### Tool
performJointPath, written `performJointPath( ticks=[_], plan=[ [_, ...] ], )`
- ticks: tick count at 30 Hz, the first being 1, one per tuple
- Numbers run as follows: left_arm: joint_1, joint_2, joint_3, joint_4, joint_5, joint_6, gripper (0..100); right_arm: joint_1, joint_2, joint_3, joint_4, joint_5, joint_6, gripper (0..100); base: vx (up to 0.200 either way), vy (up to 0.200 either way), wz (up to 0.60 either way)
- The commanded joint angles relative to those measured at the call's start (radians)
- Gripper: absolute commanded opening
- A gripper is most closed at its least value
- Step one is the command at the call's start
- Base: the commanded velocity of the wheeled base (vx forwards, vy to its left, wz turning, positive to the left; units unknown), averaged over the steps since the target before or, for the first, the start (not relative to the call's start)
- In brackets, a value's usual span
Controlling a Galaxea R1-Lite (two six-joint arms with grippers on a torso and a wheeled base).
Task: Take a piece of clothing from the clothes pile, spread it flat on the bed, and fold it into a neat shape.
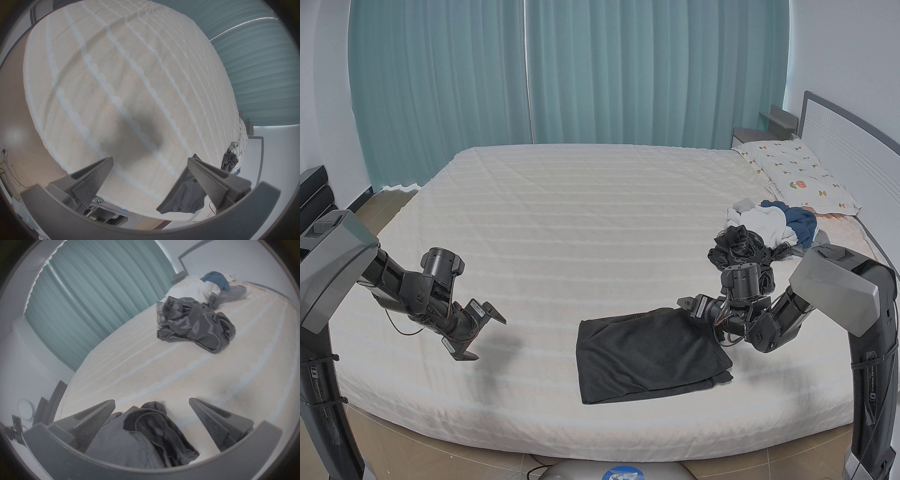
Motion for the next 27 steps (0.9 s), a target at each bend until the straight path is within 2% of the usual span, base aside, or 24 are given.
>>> performJointPath(
  ticks=[1,3,4,9,17,27],
  plan=[
    [0.000,0.001,0.000,0.000,0.000,0.000,100,0.001,0.027,-0.032,0.009,-0.003,0.001,100,0.000,0.000,0.00],
    [0.000,0.001,0.000,0.000,0.000,0.000,100,-0.003,0.039,-0.047,0.011,-0.009,0.001,100,0.000,0.000,0.00],
    [0.000,0.001,0.000,0.000,0.000,0.000,100,-0.005,0.044,-0.055,0.014,-0.011,-0.001,0,0.000,0.000,0.00],
    [0.000,0.001,0.000,0.000,0.000,0.000,100,-0.005,0.062,-0.096,0.070,-0.012,0.002,0,0.000,0.000,0.00],
    [-0.002,0.001,0.000,0.000,0.000,0.000,100,-0.036,0.056,-0.113,0.070,-0.011,0.016,0,0.000,0.000,0.00],
    [-0.002,0.001,0.000,0.000,0.000,0.000,100,-0.079,0.065,-0.116,0.070,0.006,0.105,0,0.000,0.000,0.00]
  ],
)
